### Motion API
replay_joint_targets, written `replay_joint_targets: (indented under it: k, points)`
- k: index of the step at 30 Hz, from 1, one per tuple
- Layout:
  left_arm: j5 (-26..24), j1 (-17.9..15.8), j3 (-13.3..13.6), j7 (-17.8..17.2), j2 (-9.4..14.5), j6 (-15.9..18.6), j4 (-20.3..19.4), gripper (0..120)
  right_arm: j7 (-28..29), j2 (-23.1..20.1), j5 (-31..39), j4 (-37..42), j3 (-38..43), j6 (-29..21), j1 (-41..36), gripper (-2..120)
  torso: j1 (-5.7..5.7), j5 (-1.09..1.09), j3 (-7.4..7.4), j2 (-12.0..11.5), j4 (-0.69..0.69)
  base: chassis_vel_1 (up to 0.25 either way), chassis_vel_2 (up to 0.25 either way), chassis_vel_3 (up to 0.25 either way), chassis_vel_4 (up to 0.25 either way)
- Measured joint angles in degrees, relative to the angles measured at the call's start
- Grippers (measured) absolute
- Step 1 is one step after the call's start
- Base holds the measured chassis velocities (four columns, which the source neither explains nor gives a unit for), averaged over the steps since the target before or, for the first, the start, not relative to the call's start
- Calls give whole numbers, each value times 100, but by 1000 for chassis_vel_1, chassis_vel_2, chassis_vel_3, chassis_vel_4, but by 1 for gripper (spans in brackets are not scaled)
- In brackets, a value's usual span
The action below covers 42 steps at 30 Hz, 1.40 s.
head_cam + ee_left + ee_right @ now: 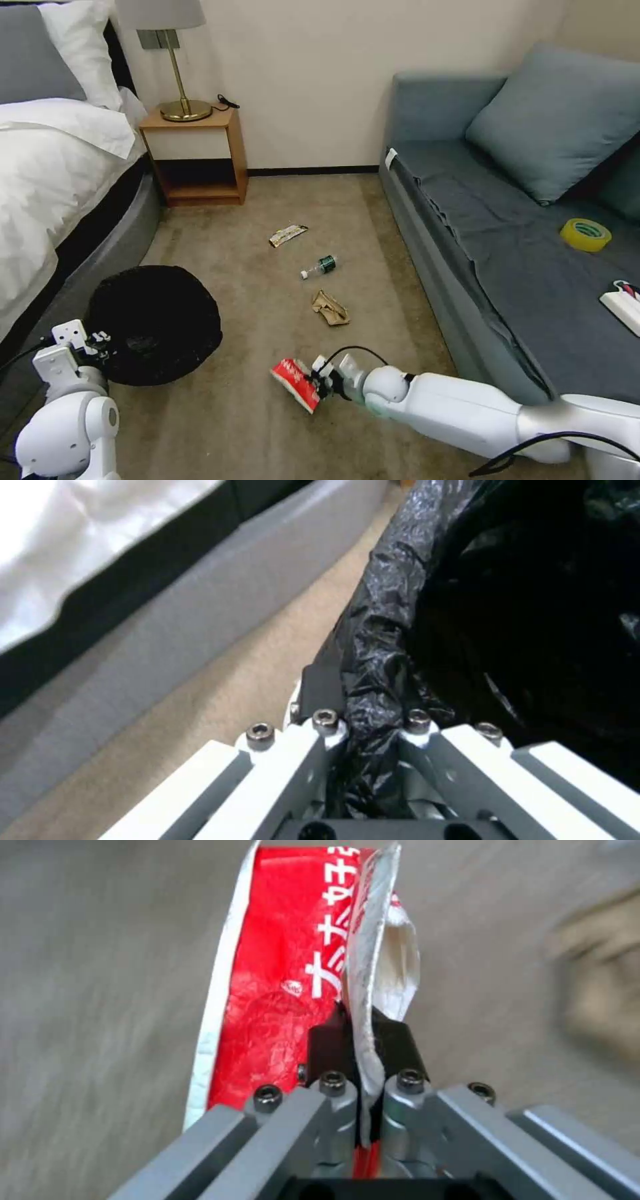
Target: Pick up the trash bin, then pick up the garbage on the floor and place it into the trash bin.
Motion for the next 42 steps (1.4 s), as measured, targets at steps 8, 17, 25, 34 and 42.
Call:
replay_joint_targets:
  k: [8,17,25,34,42]
  points:
    - [285,225,293,-19,-120,-61,46,2,631,-368,825,2070,1387,-434,90,0,0,-1,0,1,0,0,0,0,0]
    - [413,256,456,-34,-254,-42,-30,2,1582,852,1059,2587,809,-537,374,0,0,-3,0,0,1,0,0,0,0]
    - [317,364,486,-52,-312,12,-291,2,1960,1895,852,1736,-118,-293,618,0,0,-3,0,0,2,0,0,0,0]
    - [185,432,512,-57,-378,42,-524,2,2254,2117,707,1393,-460,-434,551,13,0,-1,0,0,0,0,0,0,0]
    - [119,469,513,-59,-371,51,-579,2,2322,2061,616,1473,-346,-497,580,40,0,-2,1,0,0,0,0,0,0]
